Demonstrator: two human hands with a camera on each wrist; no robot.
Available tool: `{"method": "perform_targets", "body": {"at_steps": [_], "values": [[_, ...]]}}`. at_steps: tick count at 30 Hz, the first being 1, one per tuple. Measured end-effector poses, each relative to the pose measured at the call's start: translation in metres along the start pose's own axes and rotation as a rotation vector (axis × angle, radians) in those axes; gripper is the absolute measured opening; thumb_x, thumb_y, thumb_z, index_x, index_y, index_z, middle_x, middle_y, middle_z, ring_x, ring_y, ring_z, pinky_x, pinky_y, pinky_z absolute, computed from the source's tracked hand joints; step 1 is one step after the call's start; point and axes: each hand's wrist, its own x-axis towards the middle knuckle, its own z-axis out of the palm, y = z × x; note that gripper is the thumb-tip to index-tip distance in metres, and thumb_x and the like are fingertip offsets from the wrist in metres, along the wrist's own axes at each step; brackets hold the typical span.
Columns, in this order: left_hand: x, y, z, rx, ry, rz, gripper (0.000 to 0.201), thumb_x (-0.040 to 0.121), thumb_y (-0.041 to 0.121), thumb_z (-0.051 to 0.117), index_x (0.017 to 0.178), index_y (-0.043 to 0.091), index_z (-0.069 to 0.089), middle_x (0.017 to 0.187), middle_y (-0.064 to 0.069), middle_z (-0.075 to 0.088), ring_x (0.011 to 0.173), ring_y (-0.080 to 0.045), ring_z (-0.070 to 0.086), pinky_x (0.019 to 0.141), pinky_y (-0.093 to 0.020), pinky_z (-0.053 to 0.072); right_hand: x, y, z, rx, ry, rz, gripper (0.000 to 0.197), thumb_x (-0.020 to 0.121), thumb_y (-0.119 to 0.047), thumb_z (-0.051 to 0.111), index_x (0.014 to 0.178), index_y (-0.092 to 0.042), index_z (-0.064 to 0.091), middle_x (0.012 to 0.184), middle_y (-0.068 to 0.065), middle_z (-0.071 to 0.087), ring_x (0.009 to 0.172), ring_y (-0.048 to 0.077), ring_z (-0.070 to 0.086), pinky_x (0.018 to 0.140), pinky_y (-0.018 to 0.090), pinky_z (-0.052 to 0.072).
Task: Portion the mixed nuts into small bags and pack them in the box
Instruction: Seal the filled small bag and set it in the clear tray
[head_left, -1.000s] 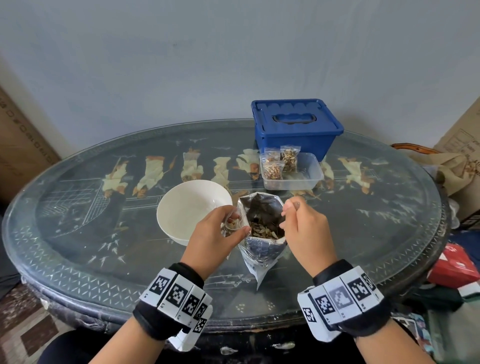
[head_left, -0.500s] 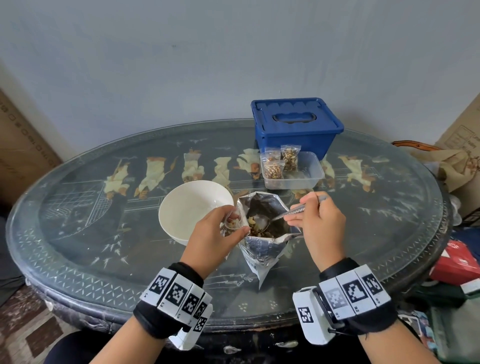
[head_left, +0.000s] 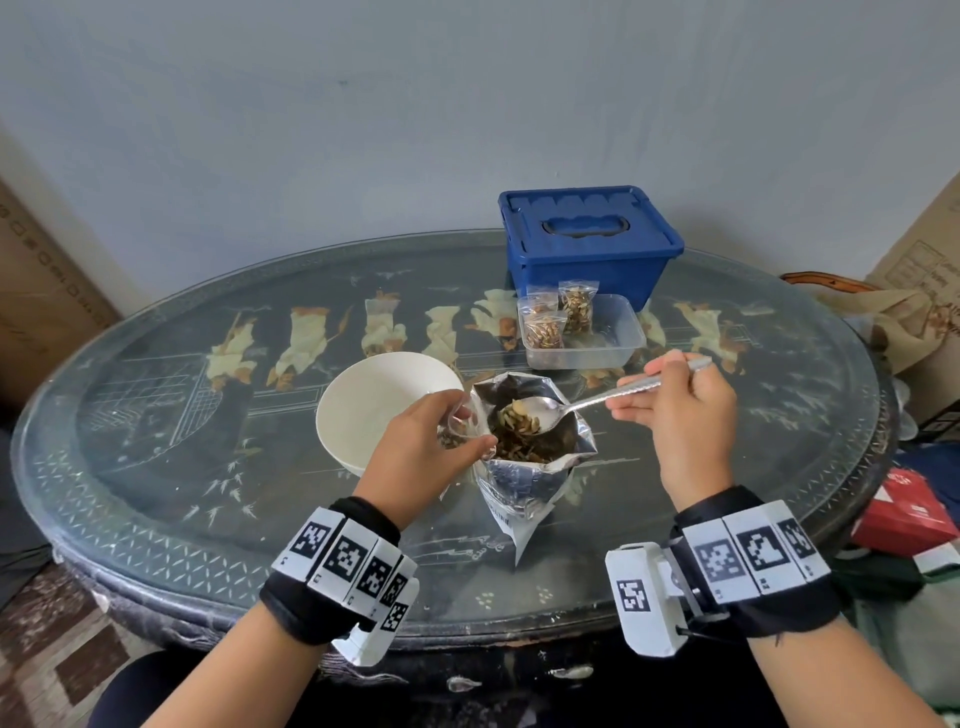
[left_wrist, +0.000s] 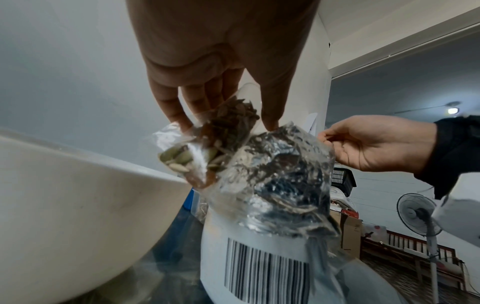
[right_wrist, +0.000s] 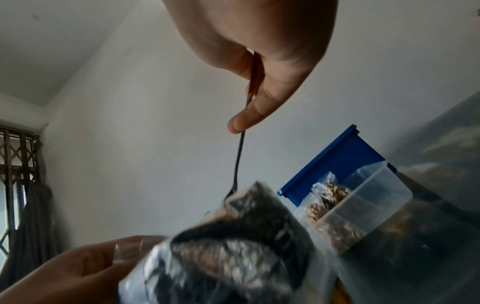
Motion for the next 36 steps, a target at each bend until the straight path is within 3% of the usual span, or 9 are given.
{"method": "perform_targets", "body": {"at_steps": [6,13,15,19,21,24,27,32,36], "values": [[0.011,0.007,-0.004,0.101,-0.048,0.104,0.052,0.077,0.030,0.073,0.122,0.008,0.057,0.106,-0.006,0.064,0.091,-0.011,0.053,0.077,-0.008,0.032,0.013,-0.022,-0.003,0.033,0.000,-0.068,0.026,0.100,-0.014,0.034,0.080,-0.008,0.049,0.064,0.009,0.064,0.047,0.016,0.064,0.046,0.022,0.052],[0.021,0.017,-0.005,0.104,-0.098,0.146,0.053,0.078,0.032,0.072,0.124,0.012,0.055,0.109,-0.001,0.062,0.088,-0.006,0.050,0.072,-0.001,0.034,0.012,-0.036,0.008,-0.017,-0.069,-0.119,0.028,0.101,-0.017,0.034,0.077,-0.013,0.048,0.067,0.010,0.064,0.047,0.014,0.064,0.045,0.021,0.051],[0.023,0.019,-0.004,0.099,-0.112,0.138,0.053,0.078,0.031,0.072,0.124,0.012,0.055,0.110,0.000,0.061,0.092,-0.007,0.052,0.075,-0.003,0.034,0.011,-0.038,0.012,-0.053,-0.088,-0.151,0.028,0.101,-0.017,0.035,0.076,-0.014,0.049,0.068,0.009,0.065,0.049,0.016,0.065,0.045,0.023,0.052],[0.024,0.019,-0.002,0.078,-0.105,0.134,0.053,0.075,0.032,0.074,0.120,0.011,0.056,0.108,-0.002,0.062,0.092,-0.011,0.054,0.079,-0.012,0.037,0.005,-0.043,0.023,-0.147,-0.129,-0.329,0.029,0.100,-0.015,0.037,0.074,-0.014,0.049,0.067,0.010,0.064,0.050,0.018,0.065,0.046,0.034,0.053],[0.024,0.019,0.000,0.068,-0.091,0.135,0.051,0.075,0.031,0.074,0.118,0.011,0.057,0.106,-0.003,0.062,0.090,-0.010,0.053,0.076,-0.010,0.036,0.000,-0.044,0.028,-0.191,-0.154,-0.458,0.027,0.100,-0.016,0.038,0.076,-0.009,0.049,0.065,0.007,0.063,0.049,0.016,0.065,0.046,0.038,0.053],[0.023,0.018,0.002,0.039,-0.067,0.130,0.047,0.074,0.030,0.075,0.114,0.011,0.058,0.101,0.001,0.062,0.090,-0.012,0.055,0.072,-0.004,0.036,-0.006,-0.046,0.033,-0.252,-0.204,-0.641,0.026,0.099,-0.021,0.039,0.080,-0.008,0.052,0.064,-0.002,0.061,0.049,0.006,0.064,0.045,0.035,0.052],[0.020,0.016,0.002,0.003,-0.036,0.105,0.046,0.074,0.029,0.076,0.113,0.011,0.059,0.097,0.003,0.061,0.088,-0.009,0.054,0.072,0.001,0.036,-0.008,-0.050,0.033,-0.290,-0.227,-0.742,0.025,0.098,-0.023,0.038,0.082,-0.009,0.052,0.065,-0.001,0.061,0.052,0.001,0.063,0.042,0.036,0.049],[0.018,0.013,0.002,-0.014,-0.003,0.072,0.047,0.074,0.031,0.076,0.113,0.012,0.058,0.094,0.008,0.058,0.086,-0.008,0.052,0.067,-0.001,0.035,-0.003,-0.059,0.025,-0.252,-0.201,-0.755,0.024,0.096,-0.027,0.035,0.083,-0.013,0.050,0.068,-0.011,0.059,0.053,0.004,0.064,0.046,0.032,0.052],[0.018,0.012,0.003,-0.016,0.007,0.079,0.047,0.074,0.031,0.076,0.113,0.012,0.058,0.096,0.007,0.059,0.086,-0.008,0.052,0.069,-0.001,0.035,-0.003,-0.056,0.026,-0.259,-0.211,-0.738,0.027,0.096,-0.029,0.035,0.083,-0.011,0.051,0.068,-0.010,0.060,0.052,0.005,0.064,0.046,0.032,0.053]]}}
